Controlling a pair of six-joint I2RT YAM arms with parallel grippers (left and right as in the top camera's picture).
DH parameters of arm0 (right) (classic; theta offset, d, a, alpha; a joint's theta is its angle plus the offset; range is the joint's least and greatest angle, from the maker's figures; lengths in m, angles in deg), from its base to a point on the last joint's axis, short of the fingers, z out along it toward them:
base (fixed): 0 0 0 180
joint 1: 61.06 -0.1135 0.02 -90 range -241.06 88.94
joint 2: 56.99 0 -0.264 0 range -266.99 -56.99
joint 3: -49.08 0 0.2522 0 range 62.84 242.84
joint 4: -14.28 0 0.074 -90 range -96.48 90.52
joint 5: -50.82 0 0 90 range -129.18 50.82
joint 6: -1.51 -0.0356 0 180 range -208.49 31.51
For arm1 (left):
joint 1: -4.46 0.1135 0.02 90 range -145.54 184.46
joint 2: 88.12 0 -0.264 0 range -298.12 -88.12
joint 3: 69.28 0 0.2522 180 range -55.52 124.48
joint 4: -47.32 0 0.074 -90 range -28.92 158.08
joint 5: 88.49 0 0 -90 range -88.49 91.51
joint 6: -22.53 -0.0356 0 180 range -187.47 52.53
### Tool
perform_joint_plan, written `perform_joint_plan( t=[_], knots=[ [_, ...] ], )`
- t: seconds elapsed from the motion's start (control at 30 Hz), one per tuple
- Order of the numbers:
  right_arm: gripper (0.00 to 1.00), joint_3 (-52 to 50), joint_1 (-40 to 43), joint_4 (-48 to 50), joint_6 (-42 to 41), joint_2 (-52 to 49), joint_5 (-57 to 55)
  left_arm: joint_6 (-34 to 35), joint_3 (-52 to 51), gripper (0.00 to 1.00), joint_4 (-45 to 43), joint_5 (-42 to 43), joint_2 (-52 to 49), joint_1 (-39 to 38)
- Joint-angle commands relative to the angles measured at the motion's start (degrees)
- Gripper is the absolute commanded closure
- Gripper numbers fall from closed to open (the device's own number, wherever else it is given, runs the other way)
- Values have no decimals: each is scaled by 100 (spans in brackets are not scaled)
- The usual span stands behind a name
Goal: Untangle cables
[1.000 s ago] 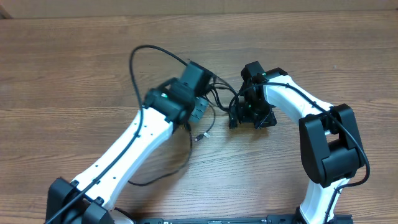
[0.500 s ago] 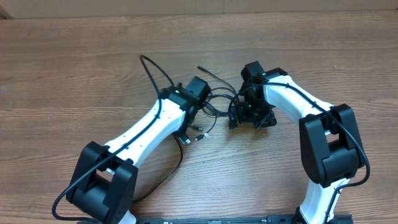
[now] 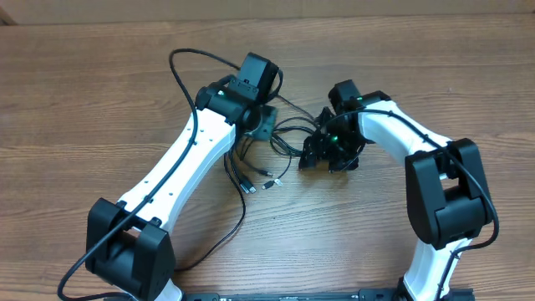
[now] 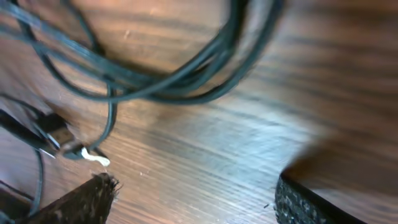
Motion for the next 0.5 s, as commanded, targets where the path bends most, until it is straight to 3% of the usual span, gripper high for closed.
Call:
perform_joint_plan(
  t=[0.0,0.2,0.27,0.47],
  knots=[
    [18,-46,479,35,-321,173,107,-345,79,65,-236,975,-284,-116],
    [11,-68,1268,90,-686,170,-564,-426,79,72,-656,1185,-955,-380],
    [0,-68,1475,79,-684,170,-595,-697,79,73,-820,1185,-1152,-492],
    [0,-72,1871,22,-684,170,-590,-1272,79,73,-1215,1178,-1591,-739]
  ],
)
